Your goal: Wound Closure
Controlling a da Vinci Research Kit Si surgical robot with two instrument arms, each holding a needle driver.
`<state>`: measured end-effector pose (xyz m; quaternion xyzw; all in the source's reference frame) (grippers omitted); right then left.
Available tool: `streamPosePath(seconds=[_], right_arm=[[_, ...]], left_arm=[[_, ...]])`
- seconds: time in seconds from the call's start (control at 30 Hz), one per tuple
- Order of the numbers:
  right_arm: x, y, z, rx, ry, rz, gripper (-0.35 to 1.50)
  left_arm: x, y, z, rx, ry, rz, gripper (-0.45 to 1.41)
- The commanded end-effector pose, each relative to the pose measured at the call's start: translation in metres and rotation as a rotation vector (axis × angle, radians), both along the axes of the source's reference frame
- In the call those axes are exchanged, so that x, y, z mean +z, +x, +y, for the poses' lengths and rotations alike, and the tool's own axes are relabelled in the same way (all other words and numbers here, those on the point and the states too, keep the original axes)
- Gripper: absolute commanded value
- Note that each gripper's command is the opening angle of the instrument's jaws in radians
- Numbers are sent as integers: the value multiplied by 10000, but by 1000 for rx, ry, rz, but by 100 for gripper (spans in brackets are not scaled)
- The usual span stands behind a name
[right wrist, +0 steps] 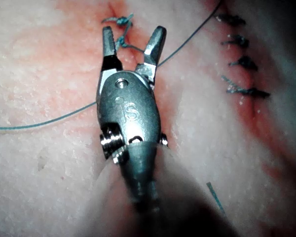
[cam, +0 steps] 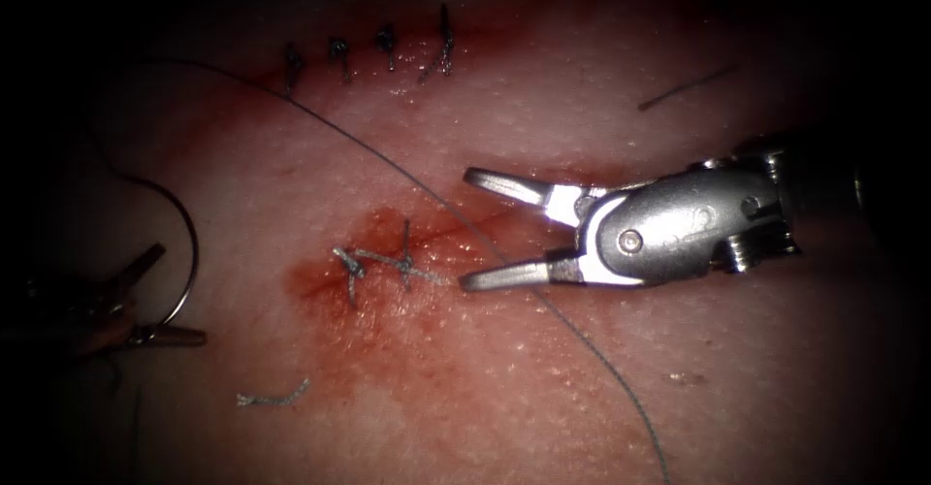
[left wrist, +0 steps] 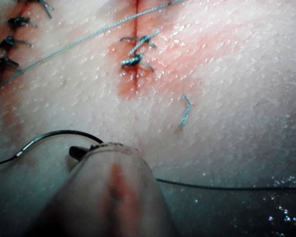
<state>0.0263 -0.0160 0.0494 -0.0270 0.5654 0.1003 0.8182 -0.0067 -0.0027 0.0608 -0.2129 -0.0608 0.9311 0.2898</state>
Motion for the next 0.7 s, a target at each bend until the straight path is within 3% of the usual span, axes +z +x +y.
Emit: streamPosePath(seconds=[0.03, 0.13, 0.2, 0.23, 0.27, 0.3, 0.53, 0.7], right_arm=[[6, 8, -4, -2, 0, 2, 135], [6, 8, -5, -1, 0, 2, 135], [6, 8, -5, -1, 0, 2, 135], [5, 8, -5, -1, 0, 2, 133], [5, 8, -5, -2, 1, 2, 133], [5, 8, -5, -2, 1, 2, 131], [4, 3, -2, 15, 6, -16, 128], [8, 1, -4, 23, 1, -24, 128]], left_arm=[[8, -6, -8, -16, 21, -4, 93], [13, -3, -12, -51, 71, -30, 69], [15, 3, -14, -56, 96, -55, 41], [15, 5, -14, -51, 98, -59, 17], [14, 8, -12, -47, 100, -62, -23], [12, 10, -10, -44, 104, -64, -45], [-22, 3, 8, -34, 10, -76, -45], [-51, -27, 17, -17, -85, -104, -45]])
